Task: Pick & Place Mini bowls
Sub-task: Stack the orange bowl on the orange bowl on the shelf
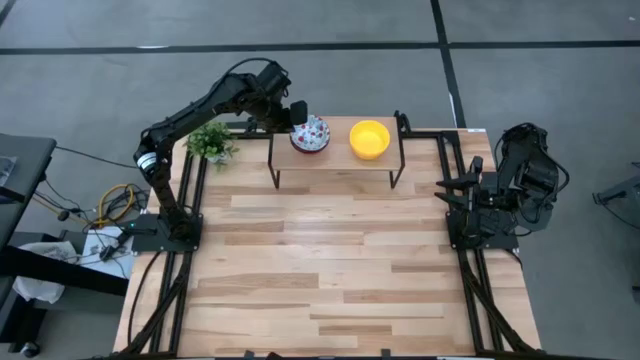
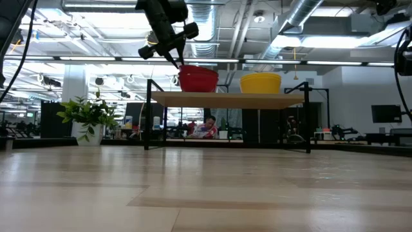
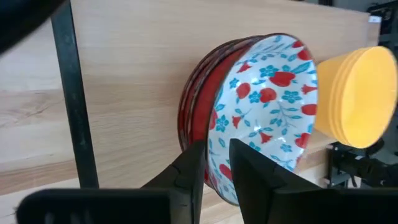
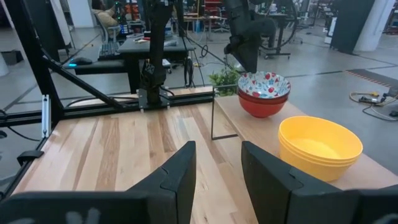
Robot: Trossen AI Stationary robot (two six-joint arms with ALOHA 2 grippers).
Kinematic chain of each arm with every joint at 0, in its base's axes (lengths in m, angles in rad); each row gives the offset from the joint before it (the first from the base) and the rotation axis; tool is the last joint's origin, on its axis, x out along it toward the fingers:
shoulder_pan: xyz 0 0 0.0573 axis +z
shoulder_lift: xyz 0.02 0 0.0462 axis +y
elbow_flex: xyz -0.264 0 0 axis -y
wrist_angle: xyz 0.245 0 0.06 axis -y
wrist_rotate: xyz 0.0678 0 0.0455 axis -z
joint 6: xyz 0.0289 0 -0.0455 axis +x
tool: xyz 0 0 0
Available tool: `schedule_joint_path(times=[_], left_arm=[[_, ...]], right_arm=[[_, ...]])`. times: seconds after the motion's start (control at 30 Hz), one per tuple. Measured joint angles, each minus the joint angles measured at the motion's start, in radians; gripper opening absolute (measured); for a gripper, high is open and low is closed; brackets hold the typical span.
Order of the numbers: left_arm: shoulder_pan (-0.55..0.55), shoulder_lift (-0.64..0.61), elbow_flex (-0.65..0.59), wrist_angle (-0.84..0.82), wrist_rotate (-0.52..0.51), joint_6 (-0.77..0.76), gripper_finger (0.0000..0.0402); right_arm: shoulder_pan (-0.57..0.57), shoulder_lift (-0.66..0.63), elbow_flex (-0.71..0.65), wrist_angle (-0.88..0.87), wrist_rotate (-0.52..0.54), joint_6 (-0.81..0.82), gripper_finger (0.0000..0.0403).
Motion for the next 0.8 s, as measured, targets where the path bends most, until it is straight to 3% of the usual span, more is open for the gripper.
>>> schedule_joint_path(times=[0.3,0.8], left_arm=[[-0.015,-0.090,0.001,0.096,-0.046,0.021,0.0074],[-0.034,-0.023,-0.015,0.160,-0.060,0.112,0.0074]], right_arm=[[0.000,0.000,0.000,0.000,0.000,0.000,0.0118],[0.000,0.000,0.000,0.003,0.000,0.000,0.0118]])
